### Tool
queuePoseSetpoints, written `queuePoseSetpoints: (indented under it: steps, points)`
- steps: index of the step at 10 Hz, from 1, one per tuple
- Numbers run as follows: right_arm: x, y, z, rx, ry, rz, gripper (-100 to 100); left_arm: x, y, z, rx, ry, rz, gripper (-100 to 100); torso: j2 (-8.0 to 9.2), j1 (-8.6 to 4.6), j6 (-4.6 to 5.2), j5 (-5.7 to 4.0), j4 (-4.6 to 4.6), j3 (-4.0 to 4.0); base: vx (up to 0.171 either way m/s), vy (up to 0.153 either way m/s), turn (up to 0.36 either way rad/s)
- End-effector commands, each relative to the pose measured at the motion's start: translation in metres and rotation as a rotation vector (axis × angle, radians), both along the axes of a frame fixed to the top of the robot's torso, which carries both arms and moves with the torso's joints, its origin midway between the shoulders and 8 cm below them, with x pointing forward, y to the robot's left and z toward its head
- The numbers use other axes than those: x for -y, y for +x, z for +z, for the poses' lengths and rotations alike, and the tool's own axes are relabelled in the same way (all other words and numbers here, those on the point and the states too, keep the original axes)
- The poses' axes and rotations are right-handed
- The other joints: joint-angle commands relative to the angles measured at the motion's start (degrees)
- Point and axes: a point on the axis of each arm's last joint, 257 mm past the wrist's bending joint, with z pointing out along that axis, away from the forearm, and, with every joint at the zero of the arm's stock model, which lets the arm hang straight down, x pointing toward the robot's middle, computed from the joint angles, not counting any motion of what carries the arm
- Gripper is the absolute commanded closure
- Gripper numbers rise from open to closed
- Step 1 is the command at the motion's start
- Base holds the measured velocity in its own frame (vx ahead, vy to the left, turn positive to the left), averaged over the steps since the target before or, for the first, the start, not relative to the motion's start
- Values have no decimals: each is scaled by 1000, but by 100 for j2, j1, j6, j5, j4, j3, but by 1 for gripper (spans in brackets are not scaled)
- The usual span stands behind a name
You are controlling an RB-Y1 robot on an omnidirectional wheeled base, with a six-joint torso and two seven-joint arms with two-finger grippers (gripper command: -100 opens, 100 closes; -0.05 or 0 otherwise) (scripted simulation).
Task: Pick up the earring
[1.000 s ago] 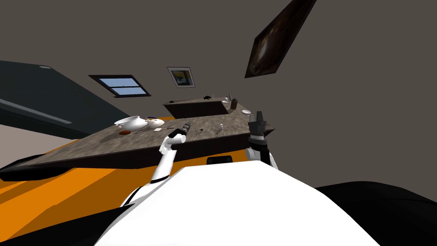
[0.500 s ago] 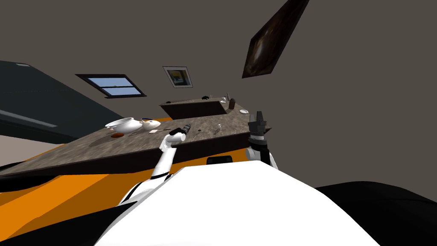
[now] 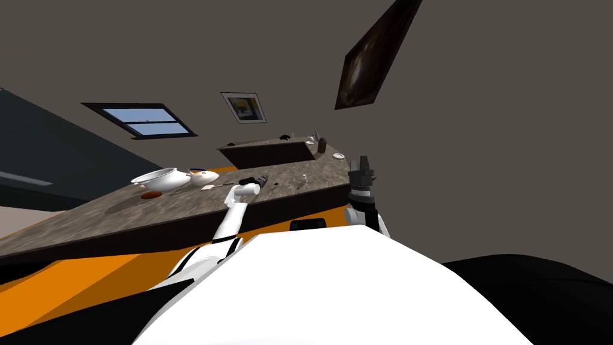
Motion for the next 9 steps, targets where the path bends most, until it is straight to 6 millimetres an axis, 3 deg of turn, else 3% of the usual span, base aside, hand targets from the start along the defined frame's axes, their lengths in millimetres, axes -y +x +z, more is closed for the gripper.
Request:
queuePoseSetpoints:
  steps: [1, 9]
  points:
    - [0, 0, 0, 0, 0, 0, 0, -1, -5, -6, -29, 1, 2, -100, 0, 0, 0, 0, 0, 0, 0, -14, -2]
    - [0, 0, 0, 0, 0, 0, 0, -21, -24, -43, -287, 54, -13, -100, 5, -2, 1, 0, 1, 3, -1, -35, -79]
